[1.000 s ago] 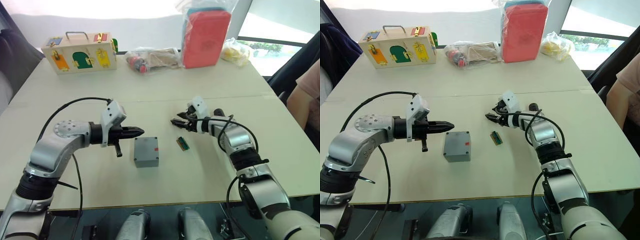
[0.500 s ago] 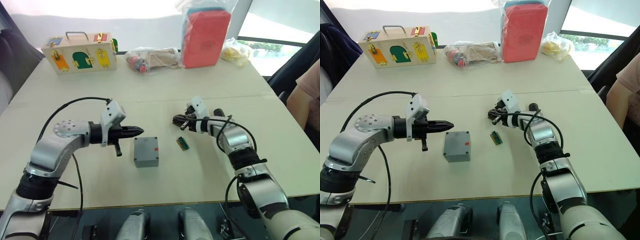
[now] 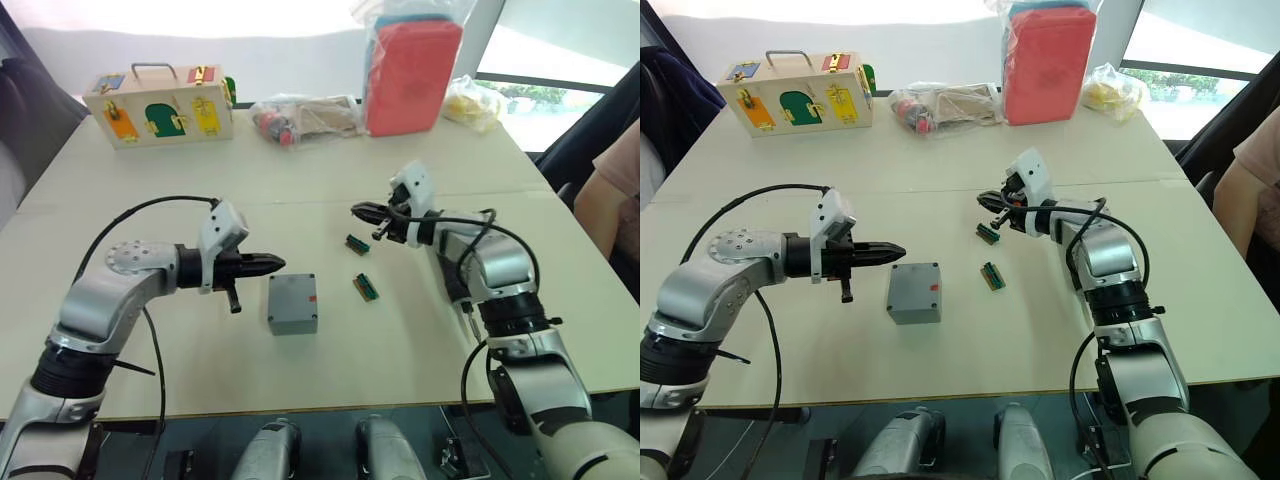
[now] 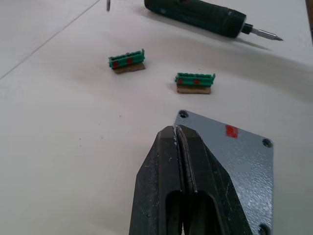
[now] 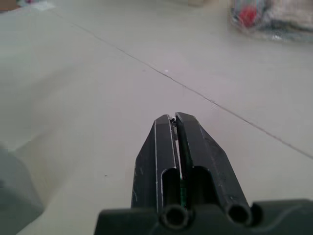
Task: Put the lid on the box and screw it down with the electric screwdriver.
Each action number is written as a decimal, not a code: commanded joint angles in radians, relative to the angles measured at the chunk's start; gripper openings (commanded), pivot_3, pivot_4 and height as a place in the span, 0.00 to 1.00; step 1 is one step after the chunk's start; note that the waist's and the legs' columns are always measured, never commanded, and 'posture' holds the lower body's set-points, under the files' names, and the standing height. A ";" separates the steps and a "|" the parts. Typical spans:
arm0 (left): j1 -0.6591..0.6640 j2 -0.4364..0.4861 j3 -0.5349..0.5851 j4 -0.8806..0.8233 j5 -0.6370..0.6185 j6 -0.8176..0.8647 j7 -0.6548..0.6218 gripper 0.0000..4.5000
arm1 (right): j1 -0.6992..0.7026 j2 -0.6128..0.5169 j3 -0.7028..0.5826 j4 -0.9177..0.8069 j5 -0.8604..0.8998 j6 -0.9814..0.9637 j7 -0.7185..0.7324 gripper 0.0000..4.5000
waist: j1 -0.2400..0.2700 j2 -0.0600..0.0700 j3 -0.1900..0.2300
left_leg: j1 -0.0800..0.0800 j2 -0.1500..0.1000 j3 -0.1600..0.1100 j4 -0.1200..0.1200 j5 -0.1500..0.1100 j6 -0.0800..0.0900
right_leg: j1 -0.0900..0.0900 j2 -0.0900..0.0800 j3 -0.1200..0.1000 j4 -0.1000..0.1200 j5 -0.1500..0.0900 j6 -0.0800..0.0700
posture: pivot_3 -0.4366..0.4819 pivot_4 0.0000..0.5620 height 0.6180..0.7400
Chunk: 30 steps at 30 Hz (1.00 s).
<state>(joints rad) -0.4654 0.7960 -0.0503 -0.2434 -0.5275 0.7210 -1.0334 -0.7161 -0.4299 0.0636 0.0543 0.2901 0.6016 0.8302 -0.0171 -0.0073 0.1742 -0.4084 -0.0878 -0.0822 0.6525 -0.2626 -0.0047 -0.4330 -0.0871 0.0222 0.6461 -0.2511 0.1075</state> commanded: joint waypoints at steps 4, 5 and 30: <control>0.022 0.089 0.048 -0.045 -0.043 0.022 -0.072 0.00 | 0.107 -0.008 0.033 -0.324 0.118 0.155 0.000 0.01 | 0.001 0.000 0.000 | 0.000 0.000 0.000 0.000 0.000 0.001 | 0.000 -0.001 0.000 0.000 0.000 0.000 | 0.48 0.27 1.00; 0.025 0.089 0.048 -0.046 -0.044 0.025 -0.069 0.00 | 0.130 -0.006 0.052 -0.357 0.125 0.170 -0.003 0.01 | 0.003 0.000 0.000 | 0.000 0.000 0.000 0.001 -0.001 0.002 | 0.000 0.000 0.000 0.000 0.000 0.000 | 0.48 0.27 1.00; 0.056 0.061 0.037 -0.087 -0.044 0.049 -0.019 0.00 | 0.184 0.032 0.149 -0.313 0.086 0.127 -0.068 0.01 | 0.004 0.000 0.000 | 0.000 0.000 0.000 0.001 0.000 0.000 | 0.000 0.000 0.000 0.000 0.000 0.000 | 0.48 0.27 1.00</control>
<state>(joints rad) -0.4024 0.8587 -0.0252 -0.3154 -0.5669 0.7775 -1.0591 -0.5117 -0.4040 0.2149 -0.2434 0.3736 0.7507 0.7625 -0.0127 -0.0075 0.1741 -0.4083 -0.0882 -0.0827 0.6534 -0.2628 -0.0042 -0.4333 -0.0873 0.0222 0.6460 -0.2513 0.1073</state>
